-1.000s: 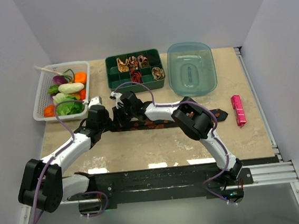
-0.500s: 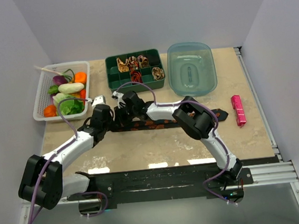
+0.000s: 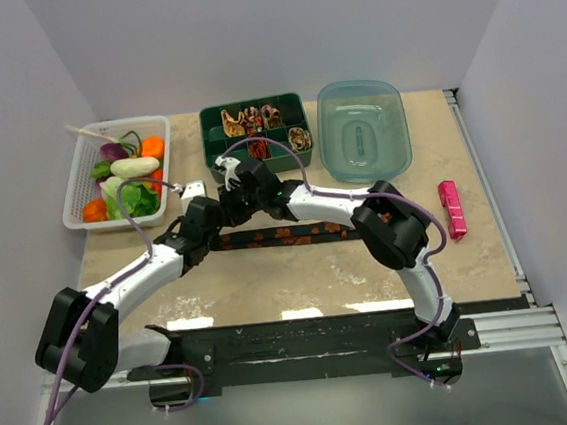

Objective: Roll the ties
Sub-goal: Roll the tie at the center of the board.

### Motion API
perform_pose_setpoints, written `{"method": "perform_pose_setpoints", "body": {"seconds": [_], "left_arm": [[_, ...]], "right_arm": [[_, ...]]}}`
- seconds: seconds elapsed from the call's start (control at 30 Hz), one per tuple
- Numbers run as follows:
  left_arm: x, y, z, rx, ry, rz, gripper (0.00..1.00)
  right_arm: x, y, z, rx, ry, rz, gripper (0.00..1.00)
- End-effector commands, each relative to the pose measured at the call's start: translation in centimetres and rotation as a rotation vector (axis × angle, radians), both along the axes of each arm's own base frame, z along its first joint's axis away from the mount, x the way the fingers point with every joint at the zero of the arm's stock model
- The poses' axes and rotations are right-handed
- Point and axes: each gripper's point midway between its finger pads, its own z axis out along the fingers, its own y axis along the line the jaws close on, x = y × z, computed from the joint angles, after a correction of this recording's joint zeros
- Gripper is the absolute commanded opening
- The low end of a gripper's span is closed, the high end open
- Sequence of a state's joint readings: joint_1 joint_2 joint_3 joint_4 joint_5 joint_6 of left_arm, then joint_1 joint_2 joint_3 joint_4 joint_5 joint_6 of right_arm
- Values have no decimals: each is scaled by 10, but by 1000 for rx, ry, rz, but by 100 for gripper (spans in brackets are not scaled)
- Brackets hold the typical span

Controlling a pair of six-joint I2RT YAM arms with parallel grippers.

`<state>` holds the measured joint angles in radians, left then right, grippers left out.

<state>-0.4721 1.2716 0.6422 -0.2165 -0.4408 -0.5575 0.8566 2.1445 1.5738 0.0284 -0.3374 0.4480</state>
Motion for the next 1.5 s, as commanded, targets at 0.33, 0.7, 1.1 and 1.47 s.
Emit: {"method": "perform_pose_setpoints", "body": {"seconds": [0.33, 0.7, 1.1, 1.47], "left_arm": [[11, -32, -1, 104, 7, -64, 0], [7, -57, -17, 83, 45, -144, 0], [2, -75, -23, 5, 43, -202, 48], [-7, -87, -24, -111, 8, -231, 38]], "right_arm": [[44, -79, -12, -99, 9, -162, 0], [43, -80, -22, -111, 32, -151, 0], [43, -82, -24, -119, 38, -145, 0], [39, -79, -21, -103, 43, -118, 0]]}}
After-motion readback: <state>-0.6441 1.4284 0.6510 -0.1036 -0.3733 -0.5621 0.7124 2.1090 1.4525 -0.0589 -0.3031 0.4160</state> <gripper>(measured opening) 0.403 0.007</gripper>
